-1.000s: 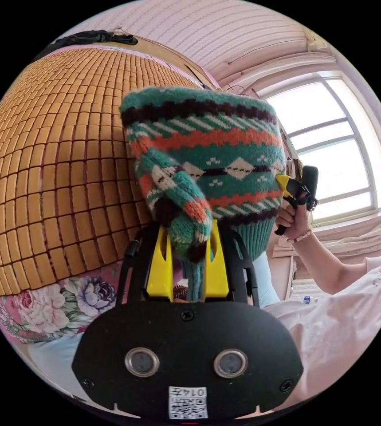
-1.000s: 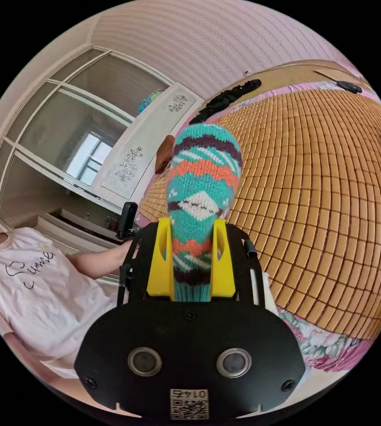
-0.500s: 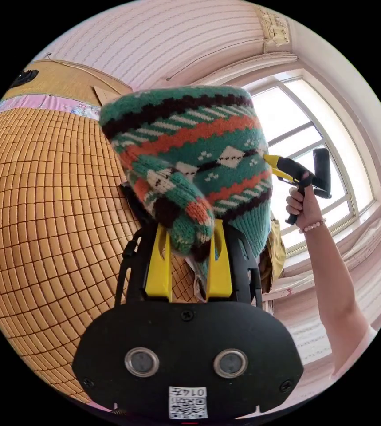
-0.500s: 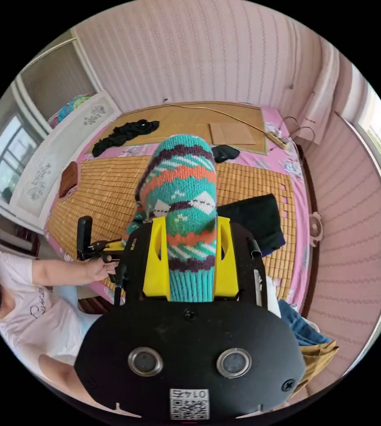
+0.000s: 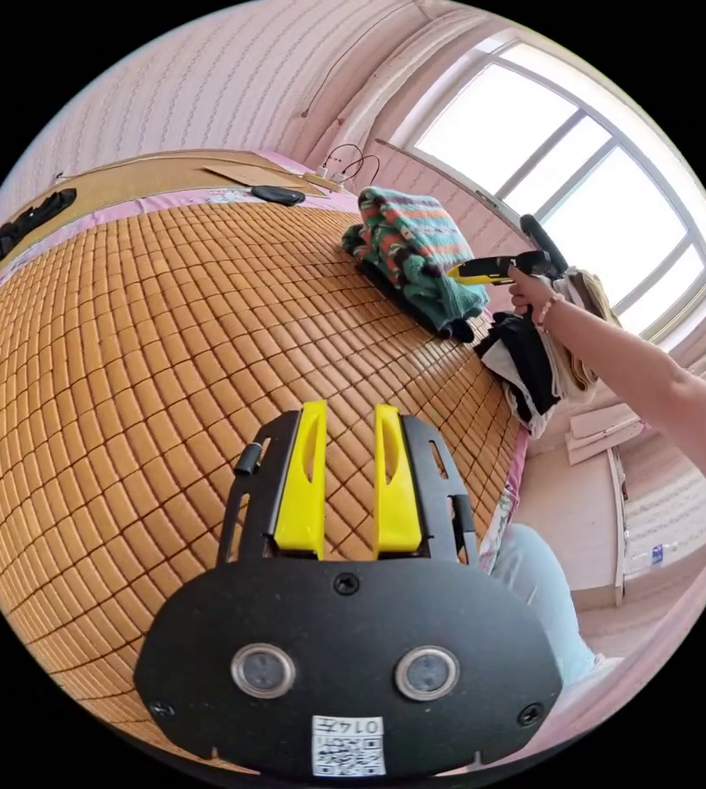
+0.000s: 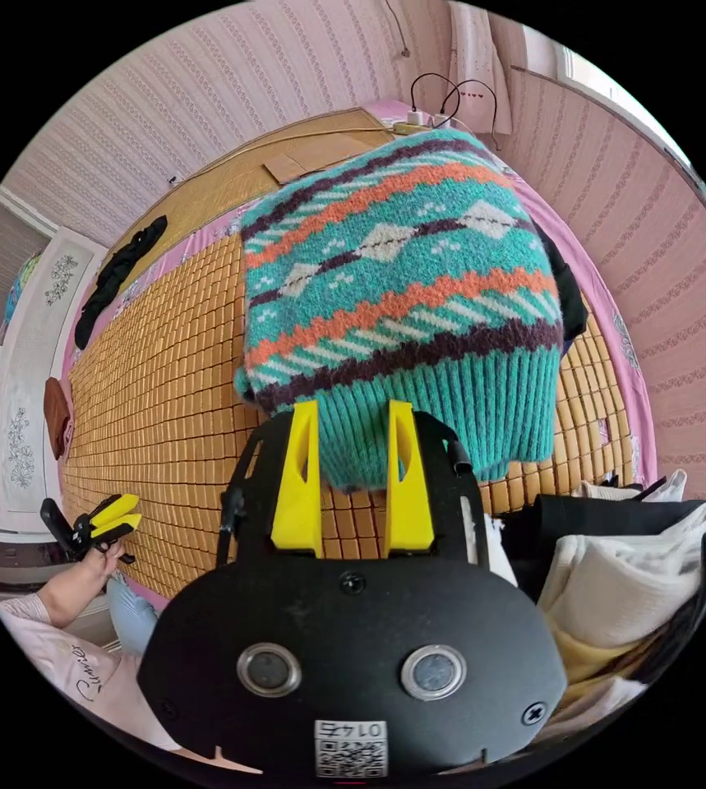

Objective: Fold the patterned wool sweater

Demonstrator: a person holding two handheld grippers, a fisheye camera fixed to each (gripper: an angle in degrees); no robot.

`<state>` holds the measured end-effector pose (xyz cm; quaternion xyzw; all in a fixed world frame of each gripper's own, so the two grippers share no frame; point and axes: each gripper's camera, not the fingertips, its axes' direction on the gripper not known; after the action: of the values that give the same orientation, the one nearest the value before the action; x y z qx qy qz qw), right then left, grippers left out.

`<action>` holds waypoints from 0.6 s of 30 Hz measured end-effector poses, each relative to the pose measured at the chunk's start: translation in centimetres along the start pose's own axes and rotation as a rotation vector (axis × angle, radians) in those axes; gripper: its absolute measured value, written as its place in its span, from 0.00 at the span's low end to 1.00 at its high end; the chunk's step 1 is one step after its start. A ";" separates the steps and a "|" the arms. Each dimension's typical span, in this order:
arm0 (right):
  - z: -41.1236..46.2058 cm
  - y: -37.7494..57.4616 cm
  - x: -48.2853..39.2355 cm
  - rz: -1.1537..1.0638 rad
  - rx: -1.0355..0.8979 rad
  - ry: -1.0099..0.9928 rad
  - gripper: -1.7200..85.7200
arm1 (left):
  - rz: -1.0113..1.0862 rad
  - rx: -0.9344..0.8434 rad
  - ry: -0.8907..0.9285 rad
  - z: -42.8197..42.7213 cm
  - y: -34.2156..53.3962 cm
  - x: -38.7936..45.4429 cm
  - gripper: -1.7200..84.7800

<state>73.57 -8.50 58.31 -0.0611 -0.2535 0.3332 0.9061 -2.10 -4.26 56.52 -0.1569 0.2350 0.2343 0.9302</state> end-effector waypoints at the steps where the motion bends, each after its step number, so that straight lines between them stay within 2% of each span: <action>1: 0.1 2.0 -1.5 -0.024 0.031 0.022 0.18 | -0.019 0.003 -0.049 -2.8 3.2 -0.8 0.12; 4: 2.5 8.5 -7.6 -0.194 0.049 0.021 0.18 | -0.110 0.031 -0.195 -9.3 10.3 -3.1 0.10; 9: 12.3 18.5 -21.8 -0.531 -0.110 -0.052 0.17 | -0.435 0.109 -0.357 -18.4 20.2 -8.6 0.10; 11: 14.9 23.7 -30.9 -0.817 -0.024 -0.078 0.15 | -0.486 0.181 -0.413 -21.7 23.2 -9.6 0.10; 15: 18.3 27.5 -43.5 -1.073 -0.028 -0.151 0.16 | -0.598 0.288 -0.513 -27.9 28.8 -12.9 0.11; 18: 20.5 27.1 -52.7 -1.189 -0.137 -0.287 0.17 | -0.631 0.342 -0.613 -31.2 31.7 -16.4 0.12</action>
<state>13.56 -22.19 46.40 0.0781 -0.3845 -0.2415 0.8875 -42.44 3.92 32.89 0.0110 -0.0744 -0.0662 0.9950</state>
